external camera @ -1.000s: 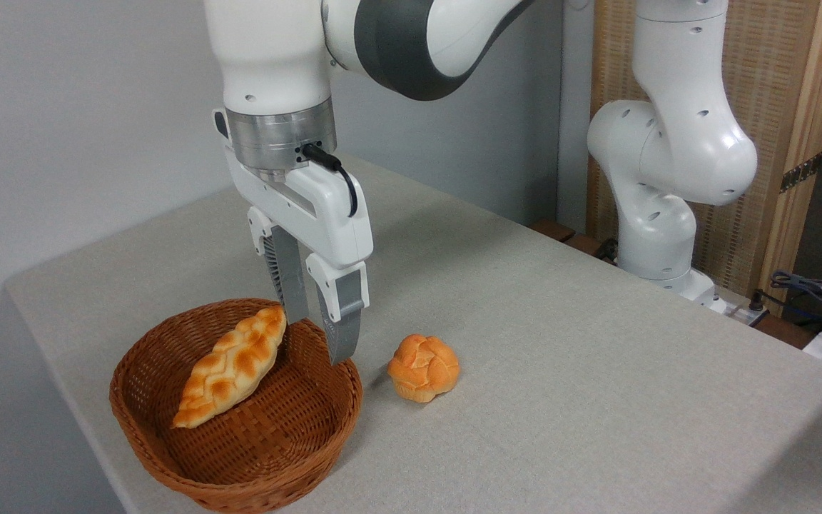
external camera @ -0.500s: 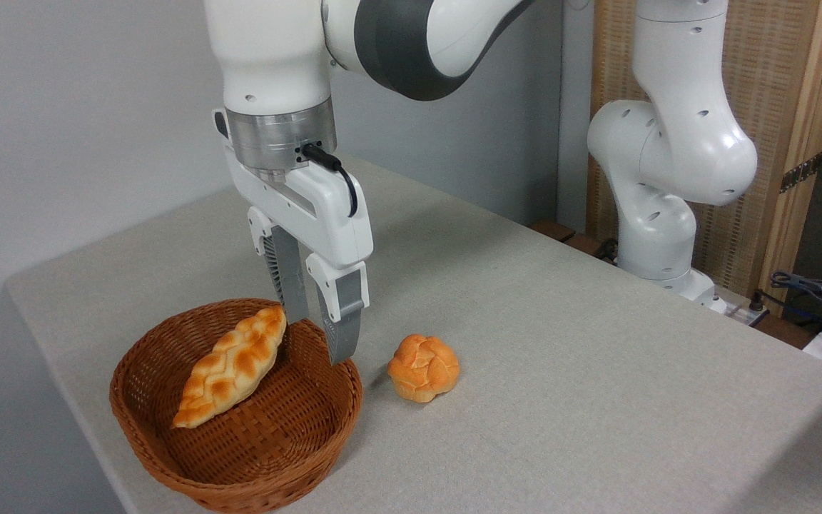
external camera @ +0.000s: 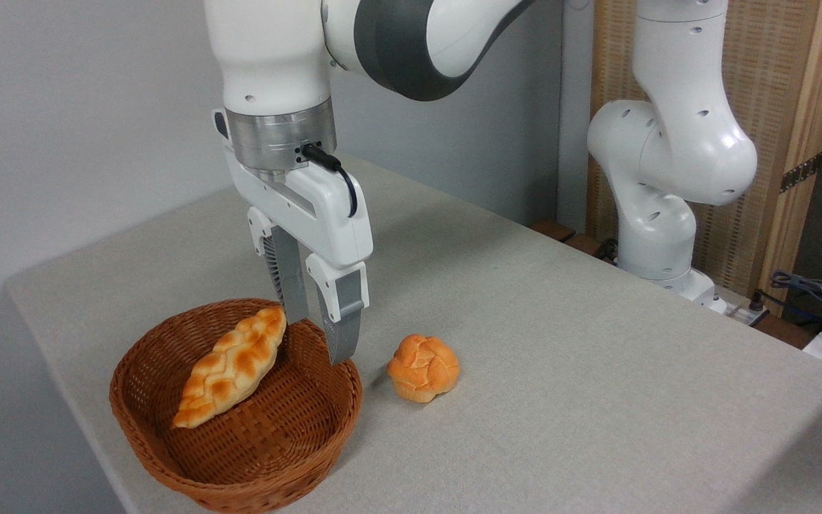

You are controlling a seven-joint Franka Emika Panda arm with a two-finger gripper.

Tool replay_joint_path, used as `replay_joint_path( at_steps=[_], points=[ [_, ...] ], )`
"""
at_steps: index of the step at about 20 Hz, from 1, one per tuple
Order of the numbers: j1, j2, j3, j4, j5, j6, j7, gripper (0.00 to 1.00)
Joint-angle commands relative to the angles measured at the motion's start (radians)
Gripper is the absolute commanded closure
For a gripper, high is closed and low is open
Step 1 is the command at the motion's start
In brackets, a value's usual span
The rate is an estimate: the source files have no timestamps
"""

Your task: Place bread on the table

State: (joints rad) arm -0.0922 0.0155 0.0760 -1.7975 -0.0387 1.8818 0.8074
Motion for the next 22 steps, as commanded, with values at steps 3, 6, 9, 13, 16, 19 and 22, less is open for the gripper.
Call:
replay_joint_path(
  at_steps=[3, 6, 9, 13, 16, 19, 22],
  points=[
    [-0.008, -0.003, 0.008, 0.0, -0.059, -0.003, -0.054, 0.08],
    [-0.008, 0.007, 0.007, 0.0, -0.084, 0.016, -0.184, 0.06],
    [-0.015, 0.047, -0.007, -0.002, -0.116, 0.057, -0.298, 0.05],
    [-0.018, 0.102, -0.039, -0.01, -0.187, 0.177, -0.474, 0.01],
    [-0.018, 0.135, -0.09, -0.01, -0.187, 0.194, -0.496, 0.0],
    [-0.018, 0.173, -0.13, -0.01, -0.185, 0.226, -0.496, 0.0],
    [-0.018, 0.202, -0.156, -0.01, -0.181, 0.263, -0.496, 0.0]
  ],
)
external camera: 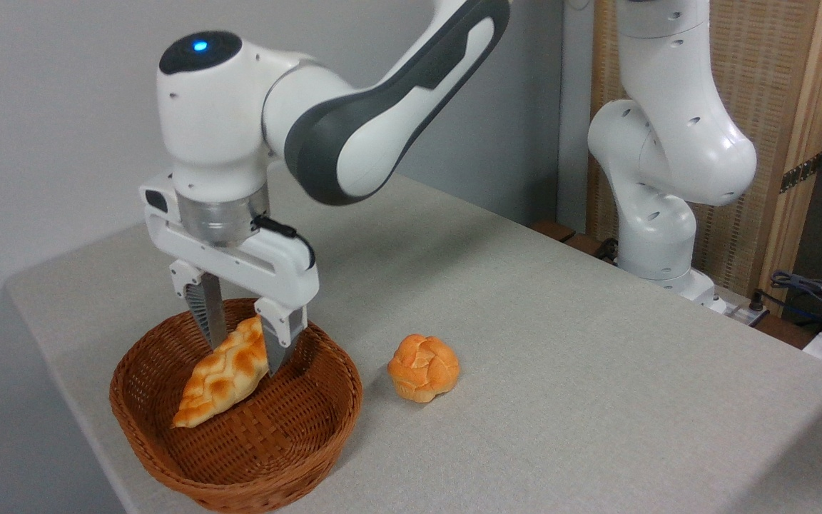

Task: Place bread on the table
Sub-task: 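Lower the open gripper onto the braided bread roll in the basket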

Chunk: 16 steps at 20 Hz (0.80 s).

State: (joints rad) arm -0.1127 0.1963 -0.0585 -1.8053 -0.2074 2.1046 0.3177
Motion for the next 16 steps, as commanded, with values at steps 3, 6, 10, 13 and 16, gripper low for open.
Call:
replay_joint_path(
  at_steps=[3, 6, 10, 13, 16],
  points=[
    [0.001, 0.026, -0.024, -0.002, -0.007, 0.04, -0.006, 0.0],
    [0.001, 0.028, -0.038, -0.002, -0.006, 0.04, -0.005, 0.03],
    [0.002, 0.028, -0.038, -0.002, -0.004, 0.04, 0.007, 0.54],
    [0.002, 0.028, -0.038, -0.002, -0.003, 0.04, 0.009, 0.64],
    [0.002, 0.026, -0.038, -0.002, -0.003, 0.04, 0.011, 0.65]
  ],
)
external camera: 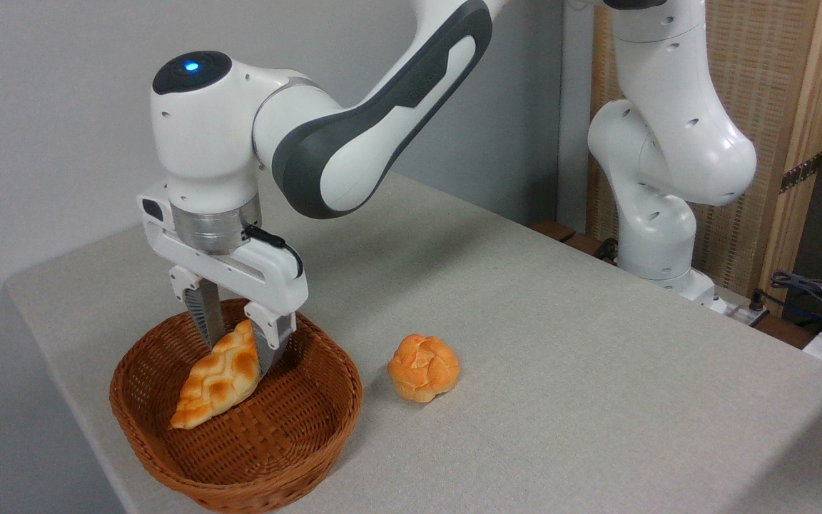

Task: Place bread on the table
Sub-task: 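Lower the open gripper onto the braided bread roll in the basket, then close the gripper on the braided roll's end, then lift the braided roll out of the basket toward the orange bun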

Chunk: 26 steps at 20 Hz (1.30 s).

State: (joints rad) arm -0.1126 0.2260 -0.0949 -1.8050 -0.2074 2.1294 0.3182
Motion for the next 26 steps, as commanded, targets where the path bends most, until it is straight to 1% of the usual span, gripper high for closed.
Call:
replay_joint_path(
  at_steps=[1, 7, 9, 13, 15, 17, 19, 21, 23, 26],
  points=[
    [0.002, -0.002, -0.002, -0.002, -0.003, 0.015, 0.01, 0.65],
    [0.004, -0.008, 0.001, 0.001, -0.003, 0.015, 0.009, 0.65],
    [0.01, -0.028, 0.014, 0.003, -0.006, 0.014, 0.007, 0.64],
    [0.013, -0.062, 0.015, 0.004, -0.006, 0.006, 0.001, 0.64],
    [0.014, -0.092, 0.02, 0.004, -0.004, -0.012, 0.002, 0.63],
    [0.014, -0.131, 0.038, 0.003, -0.004, -0.055, 0.002, 0.63],
    [0.014, -0.174, 0.056, 0.003, -0.003, -0.147, 0.019, 0.63],
    [0.013, -0.218, 0.081, 0.001, -0.003, -0.245, 0.08, 0.63],
    [0.013, -0.26, 0.101, -0.001, -0.003, -0.336, 0.105, 0.63],
    [0.013, -0.289, 0.118, -0.002, -0.003, -0.452, 0.151, 0.61]
  ],
)
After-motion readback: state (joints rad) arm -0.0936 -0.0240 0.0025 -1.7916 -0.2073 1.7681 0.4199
